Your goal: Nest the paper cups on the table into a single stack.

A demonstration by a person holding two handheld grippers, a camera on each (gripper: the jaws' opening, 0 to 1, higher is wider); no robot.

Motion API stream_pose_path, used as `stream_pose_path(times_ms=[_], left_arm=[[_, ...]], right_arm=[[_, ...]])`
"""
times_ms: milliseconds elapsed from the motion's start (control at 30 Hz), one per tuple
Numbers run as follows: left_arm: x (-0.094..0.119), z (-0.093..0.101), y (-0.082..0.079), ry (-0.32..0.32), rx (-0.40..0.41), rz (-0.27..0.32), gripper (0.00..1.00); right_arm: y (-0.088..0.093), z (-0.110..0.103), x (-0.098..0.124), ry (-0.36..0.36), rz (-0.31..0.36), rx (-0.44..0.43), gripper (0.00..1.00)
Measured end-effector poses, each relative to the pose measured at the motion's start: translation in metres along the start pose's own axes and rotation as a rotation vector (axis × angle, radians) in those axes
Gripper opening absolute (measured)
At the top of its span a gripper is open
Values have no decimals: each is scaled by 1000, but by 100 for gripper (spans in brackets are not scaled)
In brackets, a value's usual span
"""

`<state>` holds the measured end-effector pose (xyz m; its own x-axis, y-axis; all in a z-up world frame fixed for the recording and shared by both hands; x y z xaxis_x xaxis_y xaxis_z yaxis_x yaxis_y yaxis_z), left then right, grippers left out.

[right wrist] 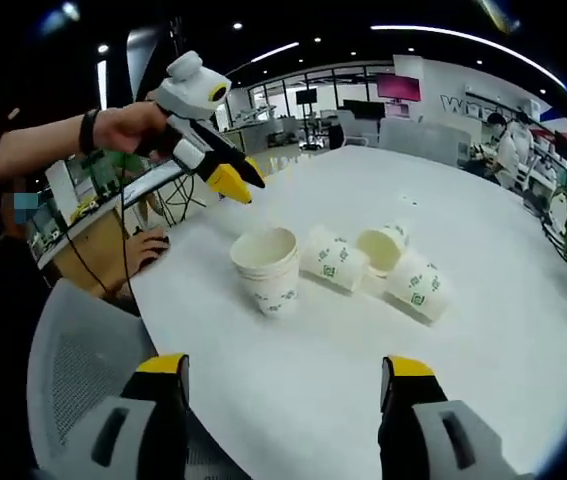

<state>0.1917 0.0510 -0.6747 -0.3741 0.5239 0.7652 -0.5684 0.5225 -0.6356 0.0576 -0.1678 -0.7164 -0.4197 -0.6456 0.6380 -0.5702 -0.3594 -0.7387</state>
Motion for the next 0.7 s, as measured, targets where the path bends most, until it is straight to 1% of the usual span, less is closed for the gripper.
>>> stream_pose_path(times_ms=[33,100,200,233,300,333,433,500,567,633,700], left_arm=[[3,4,2,-4,7,3,43],[3,1,7,-15,35,16,45],[10,7,10,-24,127,79,46],[12,8,11,-24,142,92,47],[11,3,13,-21,173,121,48],[14,5,13,-21,185,143,48],[19,8,18,-18,203,165,50],[20,6,23,-17,213,176,50],[26,17,25,-21,230,186,50],[22,7,30,-18,245,194,50],[24,10,33,-17,257,198,50]], right_arm=[[0,3,0,2,-4,5,79],[-3,6,0,7,-6,13,79],[-6,13,1,18,-11,29,79],[-7,17,1,24,-16,35,79],[-8,23,1,31,-22,46,78],[-10,28,0,38,-27,52,78],[-13,36,-1,48,-37,67,78],[-13,43,-3,59,-45,78,78],[-17,49,-3,66,-52,90,78],[-20,53,-5,68,-65,108,78],[-21,59,-10,72,-79,126,78]])
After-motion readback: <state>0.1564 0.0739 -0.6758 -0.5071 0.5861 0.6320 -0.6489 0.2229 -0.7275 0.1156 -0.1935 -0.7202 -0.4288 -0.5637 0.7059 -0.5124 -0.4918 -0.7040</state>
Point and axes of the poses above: the point that each gripper's makers call its tool centre point, and the gripper's own axes: x roughly backward along the fingers, z roughly to its right, y roughly out of its underside, the point moved 6 cm from there along x, roughly backward along the fingers, and after that the axes turned 6 degrees about -y, right-handed, at the moved point
